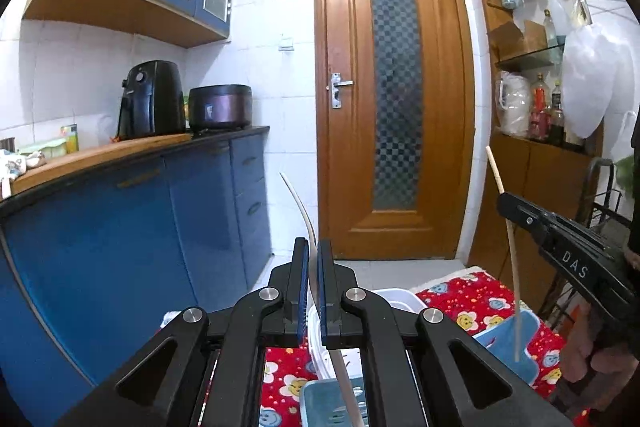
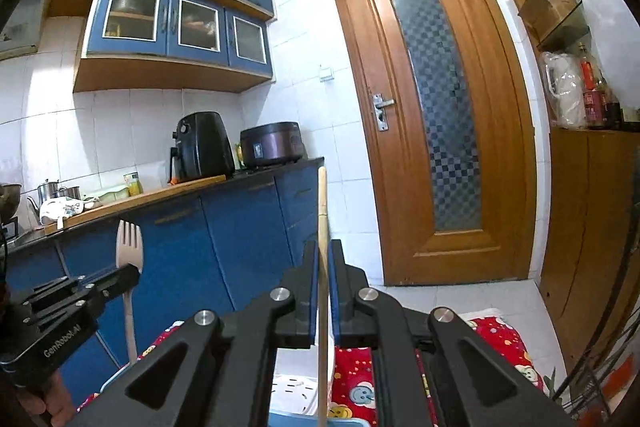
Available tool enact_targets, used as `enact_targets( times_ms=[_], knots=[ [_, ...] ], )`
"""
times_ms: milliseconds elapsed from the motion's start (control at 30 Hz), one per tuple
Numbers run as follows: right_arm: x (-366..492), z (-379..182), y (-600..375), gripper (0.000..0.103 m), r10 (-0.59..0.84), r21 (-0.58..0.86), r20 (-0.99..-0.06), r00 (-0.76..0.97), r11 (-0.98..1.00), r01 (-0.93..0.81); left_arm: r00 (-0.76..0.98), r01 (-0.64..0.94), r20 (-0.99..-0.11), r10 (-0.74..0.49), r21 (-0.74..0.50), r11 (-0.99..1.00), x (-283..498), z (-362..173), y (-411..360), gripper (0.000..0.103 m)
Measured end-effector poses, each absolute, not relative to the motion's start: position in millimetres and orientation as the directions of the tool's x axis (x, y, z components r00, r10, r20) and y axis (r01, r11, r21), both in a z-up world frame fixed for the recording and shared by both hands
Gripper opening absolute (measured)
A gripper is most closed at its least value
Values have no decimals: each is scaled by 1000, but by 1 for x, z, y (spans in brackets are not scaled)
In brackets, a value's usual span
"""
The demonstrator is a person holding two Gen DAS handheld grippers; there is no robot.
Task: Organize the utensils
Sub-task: 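Lift the fork with the left tool while the right tool lifts the chopstick toward the box, then lower the fork into the blue box with the left tool while the right tool drops the chopstick in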
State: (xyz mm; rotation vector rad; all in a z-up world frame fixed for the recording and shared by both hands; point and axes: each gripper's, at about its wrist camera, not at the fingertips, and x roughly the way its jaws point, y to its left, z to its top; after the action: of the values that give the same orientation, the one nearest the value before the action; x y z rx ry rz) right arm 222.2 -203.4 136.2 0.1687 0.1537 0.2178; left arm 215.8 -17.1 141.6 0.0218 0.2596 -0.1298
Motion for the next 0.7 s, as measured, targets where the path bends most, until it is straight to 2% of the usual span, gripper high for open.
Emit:
enact_targets(
  times_ms=[133, 700],
  knots=[
    [218, 129, -194, 6, 217, 133, -122, 968, 970, -201, 956, 131, -263, -129, -11, 991, 217, 132, -17, 4],
    [196, 109, -199, 6, 233, 121, -207, 950, 970, -211, 945, 156, -291, -150, -3, 988, 208, 114, -23, 4]
  ],
)
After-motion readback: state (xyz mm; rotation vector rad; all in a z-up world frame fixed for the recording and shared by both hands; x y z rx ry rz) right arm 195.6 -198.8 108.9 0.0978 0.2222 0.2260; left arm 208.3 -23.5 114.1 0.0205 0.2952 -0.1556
